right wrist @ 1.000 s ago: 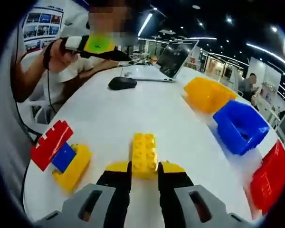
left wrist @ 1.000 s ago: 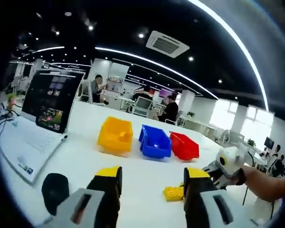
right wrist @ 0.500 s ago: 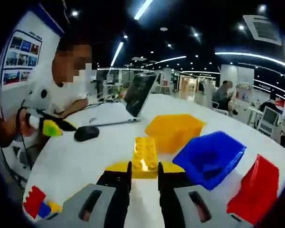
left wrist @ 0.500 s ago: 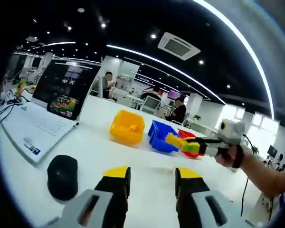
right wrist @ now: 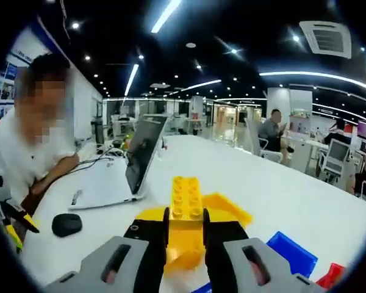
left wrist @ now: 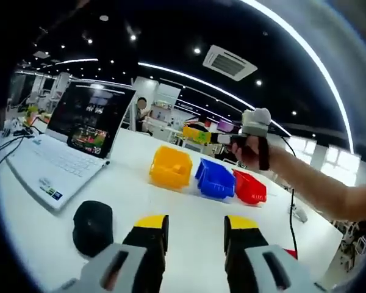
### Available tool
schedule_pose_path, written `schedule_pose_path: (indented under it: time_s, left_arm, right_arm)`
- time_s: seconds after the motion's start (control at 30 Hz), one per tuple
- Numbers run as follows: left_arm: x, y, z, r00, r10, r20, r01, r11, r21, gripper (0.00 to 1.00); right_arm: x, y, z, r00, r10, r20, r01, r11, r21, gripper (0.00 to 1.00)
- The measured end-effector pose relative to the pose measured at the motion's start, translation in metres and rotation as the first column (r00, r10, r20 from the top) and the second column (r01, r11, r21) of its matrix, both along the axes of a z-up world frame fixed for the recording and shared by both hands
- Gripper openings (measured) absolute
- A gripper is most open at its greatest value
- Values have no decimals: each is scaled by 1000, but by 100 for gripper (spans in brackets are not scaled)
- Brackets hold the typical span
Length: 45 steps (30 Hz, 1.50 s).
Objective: Take apart the toy blocks one by one and place each separated block into its matching bin, sorting the blocks by their type until all the connected pieces are disassembled and separated into the correct bins
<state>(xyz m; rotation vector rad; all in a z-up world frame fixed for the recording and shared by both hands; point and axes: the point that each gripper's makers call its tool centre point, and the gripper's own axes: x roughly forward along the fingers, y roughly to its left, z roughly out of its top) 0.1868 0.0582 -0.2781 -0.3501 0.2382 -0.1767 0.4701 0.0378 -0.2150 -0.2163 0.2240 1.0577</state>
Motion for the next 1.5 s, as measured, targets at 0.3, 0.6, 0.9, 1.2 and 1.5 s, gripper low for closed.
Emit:
schedule_pose_path:
  time_s: [0.3, 0.6, 0.9, 1.2, 1.5]
  left_arm:
    - [1, -5, -7, 1000, -15, -26, 16, 998, 63, 39]
    - [8, -22, -9, 997, -61, -53, 65, 995, 80, 43]
    - [-19, -91, -1, 920, -366, -143, 374, 927, 35, 53]
    - [-42, -134, -29, 854, -445, -269, 484, 869, 101, 77]
    - [-22, -158, -49, 844, -459, -278, 499, 862, 91, 70]
  right_arm:
    - [7, -4, -43, 996, -42, -82, 35, 996, -84, 41]
    - [-34, -40, -2, 998, 65, -11, -66, 998, -15, 41]
    - [-204, -119, -40, 785, 618, -50, -618, 774, -140, 33]
    - [-290, -146, -117, 493, 865, -99, -855, 460, -238, 40]
    - [-304, -122, -116, 337, 931, -138, -926, 302, -226, 33]
